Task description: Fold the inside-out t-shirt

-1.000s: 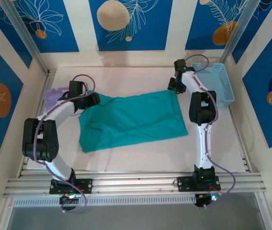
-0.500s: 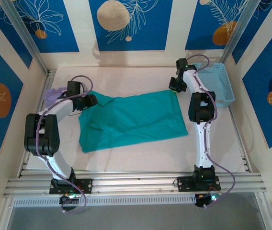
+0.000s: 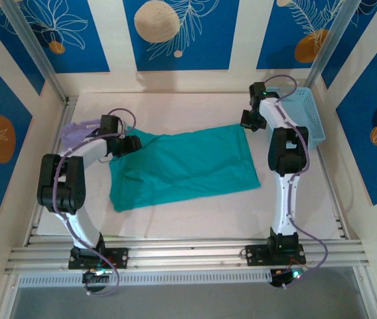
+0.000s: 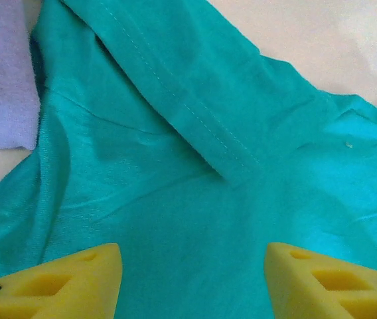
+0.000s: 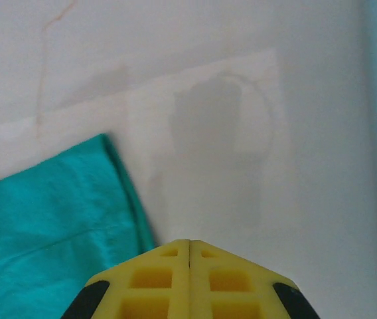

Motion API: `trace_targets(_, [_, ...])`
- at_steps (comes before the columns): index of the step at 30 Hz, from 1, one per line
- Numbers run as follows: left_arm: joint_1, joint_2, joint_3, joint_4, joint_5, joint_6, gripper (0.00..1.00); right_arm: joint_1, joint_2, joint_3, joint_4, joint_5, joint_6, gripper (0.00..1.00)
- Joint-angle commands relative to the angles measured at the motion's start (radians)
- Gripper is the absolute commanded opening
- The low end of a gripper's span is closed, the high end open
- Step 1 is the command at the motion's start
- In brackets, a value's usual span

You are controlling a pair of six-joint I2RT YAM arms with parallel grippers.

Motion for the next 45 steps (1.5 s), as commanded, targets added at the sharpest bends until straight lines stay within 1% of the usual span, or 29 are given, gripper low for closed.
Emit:
trace_targets(1, [-0.002,-0.030,0.005,-0.009,0.005,0.018,0.58,-0.018,-0.049,-0.042,0.020,0.067,-0.031,0.00])
trace_targets(2, [-0.001,-0.027,0.013,-0.011,0.011,0.016,0.58,-0.020,-0.048,-0.040,0.020,0.056,-0.030,0.00])
trace_targets(4, [-0.002,-0.032,0.019,-0.010,0.019,0.014,0.58,-0.012,-0.054,-0.042,0.041,-0.006,-0.040,0.00])
trace_targets(5, [-0.002,-0.038,0.019,-0.008,0.018,0.012,0.58,-0.003,-0.060,-0.050,0.062,-0.031,-0.046,0.03])
trace_targets(6, [-0.002,-0.043,0.017,-0.008,0.018,0.012,0.58,0.008,-0.062,-0.052,0.074,-0.055,-0.054,0.07])
trace_targets(8, [-0.002,-0.058,0.016,-0.012,0.013,0.013,0.58,0.034,-0.051,-0.033,0.084,-0.089,-0.065,0.24])
trace_targets(9, [-0.002,-0.065,0.011,-0.010,0.010,0.015,0.58,0.045,-0.039,-0.015,0.078,-0.088,-0.068,0.31])
trace_targets(11, [-0.002,-0.081,0.002,-0.008,0.011,0.016,0.58,0.062,0.008,0.047,0.045,-0.080,-0.070,0.40])
trace_targets(12, [-0.001,-0.088,-0.003,-0.008,0.012,0.013,0.58,0.067,0.031,0.084,0.025,-0.072,-0.063,0.42])
trace_targets(14, [-0.002,-0.104,-0.013,-0.009,0.014,0.012,0.58,0.072,0.089,0.165,-0.023,-0.064,-0.053,0.45])
trace_targets(17, [-0.002,-0.128,-0.028,-0.008,0.016,0.013,0.58,0.077,0.159,0.267,-0.089,-0.038,-0.035,0.46])
trace_targets(22, [-0.002,-0.161,-0.041,-0.009,0.017,0.016,0.58,0.082,0.236,0.355,-0.141,-0.021,-0.025,0.47])
trace_targets(24, [-0.002,-0.168,-0.043,-0.013,0.017,0.018,0.58,0.089,0.258,0.368,-0.153,0.017,-0.030,0.48])
trace_targets(27, [-0.002,-0.174,-0.047,-0.012,0.020,0.019,0.58,0.085,0.296,0.414,-0.200,0.014,-0.028,0.47])
trace_targets(31, [-0.001,-0.176,-0.055,-0.009,0.019,0.021,0.58,0.077,0.307,0.430,-0.212,-0.003,-0.028,0.43])
trace_targets(32, [-0.002,-0.179,-0.057,-0.009,0.018,0.022,0.58,0.074,0.308,0.429,-0.215,-0.009,-0.028,0.39])
trace_targets(34, [-0.002,-0.185,-0.063,-0.008,0.016,0.025,0.58,0.067,0.307,0.423,-0.221,-0.010,-0.027,0.21])
trace_targets(35, [-0.001,-0.185,-0.064,-0.009,0.016,0.026,0.58,0.065,0.304,0.416,-0.222,-0.006,-0.028,0.15])
trace_targets(37, [-0.002,-0.187,-0.065,-0.011,0.013,0.030,0.58,0.054,0.292,0.387,-0.212,-0.002,-0.032,0.07])
trace_targets(40, [-0.002,-0.183,-0.061,-0.013,0.012,0.032,0.58,0.037,0.250,0.323,-0.185,0.025,-0.044,0.01])
trace_targets(45, [-0.002,-0.155,-0.038,-0.006,0.007,0.025,0.58,0.009,0.118,0.160,-0.077,0.079,-0.084,0.00])
